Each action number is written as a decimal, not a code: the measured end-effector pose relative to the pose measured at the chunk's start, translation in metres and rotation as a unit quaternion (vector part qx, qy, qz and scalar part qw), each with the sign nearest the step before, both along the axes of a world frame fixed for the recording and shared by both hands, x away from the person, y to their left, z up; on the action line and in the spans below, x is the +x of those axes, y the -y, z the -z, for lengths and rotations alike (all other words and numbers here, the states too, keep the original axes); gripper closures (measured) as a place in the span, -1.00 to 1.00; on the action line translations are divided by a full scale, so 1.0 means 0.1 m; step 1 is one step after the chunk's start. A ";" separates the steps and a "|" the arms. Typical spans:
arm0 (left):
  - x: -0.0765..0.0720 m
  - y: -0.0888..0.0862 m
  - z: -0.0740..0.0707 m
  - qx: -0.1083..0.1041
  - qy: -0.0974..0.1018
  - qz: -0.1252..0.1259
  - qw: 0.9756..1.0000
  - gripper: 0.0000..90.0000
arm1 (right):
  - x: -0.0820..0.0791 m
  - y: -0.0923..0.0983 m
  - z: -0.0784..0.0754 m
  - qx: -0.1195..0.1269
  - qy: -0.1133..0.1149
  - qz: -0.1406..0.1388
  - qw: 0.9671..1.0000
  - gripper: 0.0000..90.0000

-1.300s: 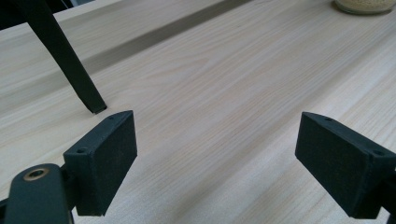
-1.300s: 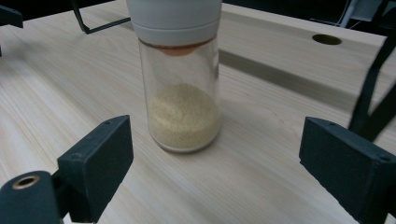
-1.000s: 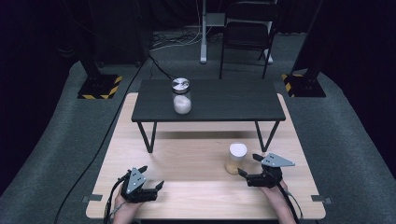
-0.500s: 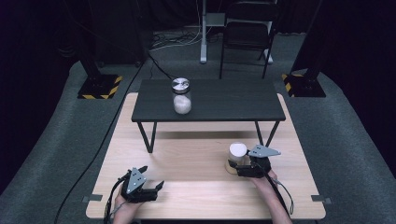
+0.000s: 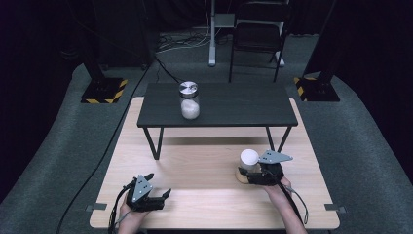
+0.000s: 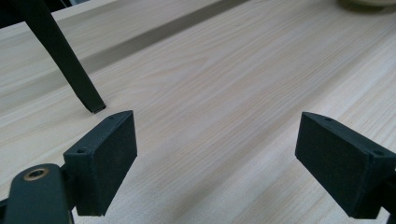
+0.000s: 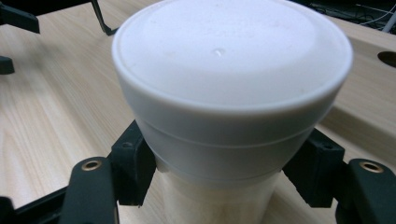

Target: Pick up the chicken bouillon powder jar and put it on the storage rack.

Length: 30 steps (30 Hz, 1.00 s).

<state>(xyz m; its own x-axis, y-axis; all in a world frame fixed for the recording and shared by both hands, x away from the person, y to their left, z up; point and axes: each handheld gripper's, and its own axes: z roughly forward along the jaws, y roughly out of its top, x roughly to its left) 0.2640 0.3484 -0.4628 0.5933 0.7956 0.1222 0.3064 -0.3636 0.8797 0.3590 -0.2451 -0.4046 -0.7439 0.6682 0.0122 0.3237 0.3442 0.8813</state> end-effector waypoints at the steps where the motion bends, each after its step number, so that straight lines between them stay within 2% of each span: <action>1: 0.00 0.00 0.00 0.000 0.000 0.000 1.000 -0.72 | 0.00 0.01 -0.04 0.001 0.000 0.000 1.000 -0.29; 7: 0.00 0.00 0.00 0.000 -0.001 -0.001 1.000 -0.72 | 0.00 0.11 -0.32 0.013 -0.006 0.000 1.000 -0.28; 16: 0.00 0.00 0.00 0.000 -0.002 -0.001 1.000 -0.72 | -0.03 0.24 -0.84 0.035 0.007 0.005 0.999 -0.28; 25: 0.00 0.01 0.00 0.001 -0.001 0.000 1.000 -0.72 | -0.02 0.16 -1.44 0.035 0.031 0.008 0.999 -0.28; 28: 0.01 0.00 -0.01 0.002 -0.002 0.000 1.000 -0.72 | 0.00 0.13 -1.58 0.039 0.040 0.009 0.998 -0.28; 29: 0.01 0.00 -0.01 0.002 -0.002 0.000 1.000 -0.72 | 0.00 0.13 -1.58 0.039 0.040 0.009 0.998 -0.28; 30: 0.00 0.01 -0.01 0.002 -0.001 0.000 1.000 -0.72 | 0.03 0.10 -1.66 0.038 0.045 0.012 0.998 -0.28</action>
<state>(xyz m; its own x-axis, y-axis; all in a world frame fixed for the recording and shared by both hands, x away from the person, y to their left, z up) 0.2644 0.3478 -0.4622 0.5942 0.7947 0.1242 0.3085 -0.3679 0.8772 0.3619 -0.2550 -0.2387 -0.7282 0.6853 -0.0025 0.2499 0.2689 0.9302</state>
